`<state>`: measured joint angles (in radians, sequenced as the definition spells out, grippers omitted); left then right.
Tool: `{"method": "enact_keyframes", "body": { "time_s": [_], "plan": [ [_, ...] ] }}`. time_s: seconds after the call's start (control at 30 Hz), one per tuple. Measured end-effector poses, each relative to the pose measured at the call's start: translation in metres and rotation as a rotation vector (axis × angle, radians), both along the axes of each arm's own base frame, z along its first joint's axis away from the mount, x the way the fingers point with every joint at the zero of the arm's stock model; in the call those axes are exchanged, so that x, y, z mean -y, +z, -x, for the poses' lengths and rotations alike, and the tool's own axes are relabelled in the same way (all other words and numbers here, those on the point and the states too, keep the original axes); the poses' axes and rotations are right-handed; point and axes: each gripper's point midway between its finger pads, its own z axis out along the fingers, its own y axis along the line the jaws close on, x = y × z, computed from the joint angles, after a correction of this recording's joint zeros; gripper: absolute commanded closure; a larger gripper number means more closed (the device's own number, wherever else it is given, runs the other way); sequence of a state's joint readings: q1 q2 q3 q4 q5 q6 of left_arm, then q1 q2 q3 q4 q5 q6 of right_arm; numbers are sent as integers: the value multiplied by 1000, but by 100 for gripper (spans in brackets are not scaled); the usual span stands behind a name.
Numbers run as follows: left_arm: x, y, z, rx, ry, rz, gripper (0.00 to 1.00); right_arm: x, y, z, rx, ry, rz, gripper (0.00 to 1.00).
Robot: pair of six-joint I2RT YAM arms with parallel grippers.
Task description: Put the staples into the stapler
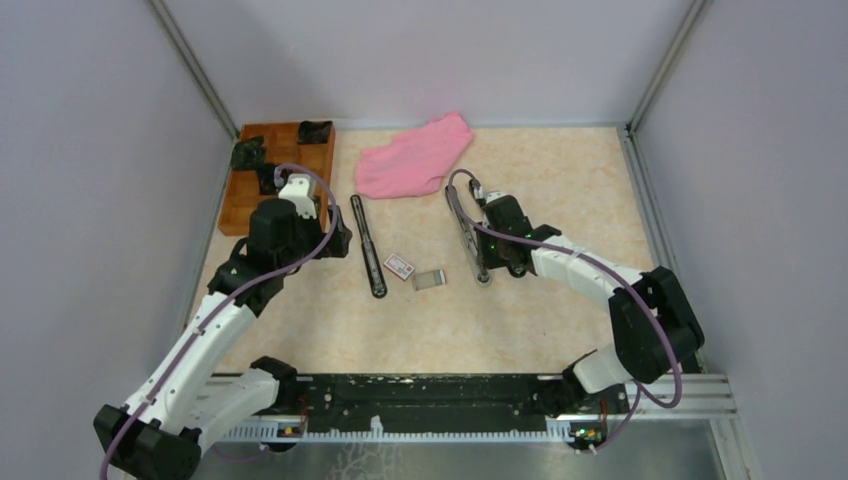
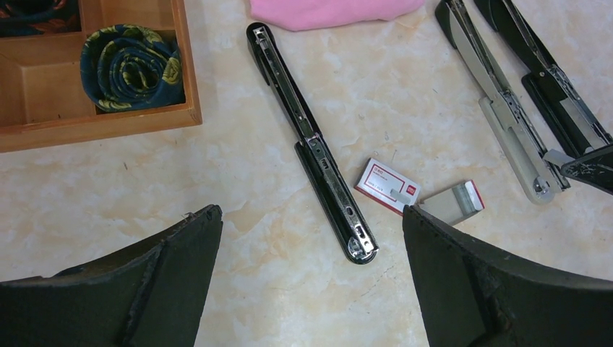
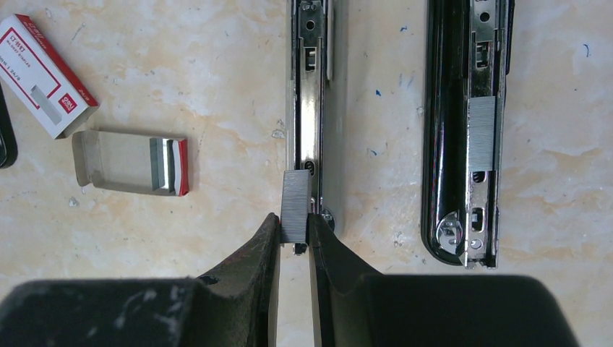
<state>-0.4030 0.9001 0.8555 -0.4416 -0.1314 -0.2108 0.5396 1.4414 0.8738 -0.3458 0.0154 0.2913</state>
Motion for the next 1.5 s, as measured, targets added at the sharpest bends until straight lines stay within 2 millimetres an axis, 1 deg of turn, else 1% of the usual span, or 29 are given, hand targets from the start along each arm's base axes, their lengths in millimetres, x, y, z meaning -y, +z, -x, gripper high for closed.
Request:
{"method": "enact_keyframes", "body": {
  "time_s": [0.5,0.77,1.03,1.13,1.27,1.5],
  "plan": [
    [-2,-2,0,-9,5,-5,1,2,-4,-5,8,-15,14,99],
    [-3,-4,-1,-14,8,-7,1,2,-11,-5,-7,-16,22,99],
    [-2,-5,-1,-20,2,-4,1,1,-13,-7,-12,-24,25,99],
    [-1,-6,-1,-22,-1,-3,1,1,-15,-8,-17,-25,30,96],
    [-1,-6,-1,-24,-5,-1,1,0,-14,-11,-18,-26,31,88],
    [-1,-6,-1,-26,-8,3,1,0,-14,-10,-23,-25,34,67]
  ]
}}
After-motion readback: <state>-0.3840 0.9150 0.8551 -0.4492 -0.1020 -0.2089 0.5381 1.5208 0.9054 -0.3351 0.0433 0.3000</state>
